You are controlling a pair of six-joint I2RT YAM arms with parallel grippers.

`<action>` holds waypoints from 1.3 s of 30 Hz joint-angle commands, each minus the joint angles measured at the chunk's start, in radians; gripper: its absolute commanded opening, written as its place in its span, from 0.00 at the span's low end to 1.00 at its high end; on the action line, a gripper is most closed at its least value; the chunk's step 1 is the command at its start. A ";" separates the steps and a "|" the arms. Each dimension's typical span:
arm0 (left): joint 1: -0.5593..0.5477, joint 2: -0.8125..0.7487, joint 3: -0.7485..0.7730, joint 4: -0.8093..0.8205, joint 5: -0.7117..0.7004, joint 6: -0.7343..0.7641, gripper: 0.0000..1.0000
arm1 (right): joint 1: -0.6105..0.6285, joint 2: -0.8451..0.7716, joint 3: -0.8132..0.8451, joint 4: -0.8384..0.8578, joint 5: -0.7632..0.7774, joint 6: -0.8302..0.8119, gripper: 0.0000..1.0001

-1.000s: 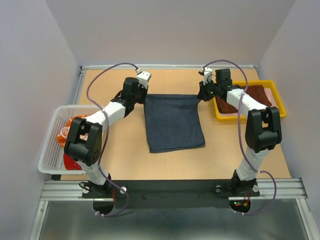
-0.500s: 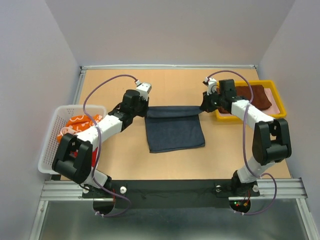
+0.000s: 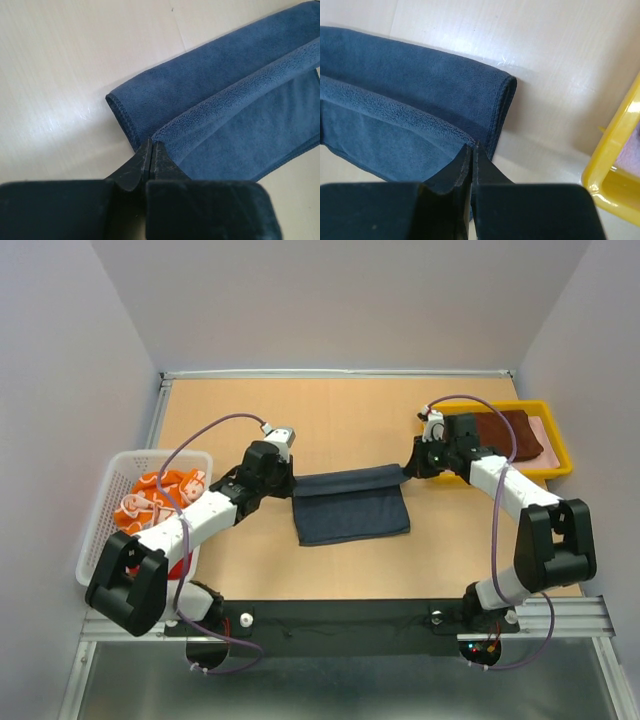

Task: Fold and stack the towels
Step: Fold the towel

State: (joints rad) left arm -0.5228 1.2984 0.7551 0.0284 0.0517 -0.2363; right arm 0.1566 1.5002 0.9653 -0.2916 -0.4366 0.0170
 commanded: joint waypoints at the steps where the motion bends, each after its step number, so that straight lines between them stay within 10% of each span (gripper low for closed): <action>1: -0.019 -0.044 -0.026 -0.061 -0.001 -0.075 0.00 | -0.008 -0.050 -0.014 -0.024 0.050 0.055 0.02; 34: -0.048 0.015 -0.129 -0.127 0.020 -0.205 0.00 | -0.009 0.000 -0.126 -0.096 0.111 0.169 0.03; 39: -0.068 -0.010 -0.134 -0.127 0.045 -0.222 0.20 | -0.009 -0.040 -0.134 -0.098 0.093 0.189 0.16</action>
State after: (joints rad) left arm -0.5812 1.3136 0.6338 -0.0875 0.0933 -0.4503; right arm 0.1566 1.5002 0.8486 -0.3927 -0.3717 0.1921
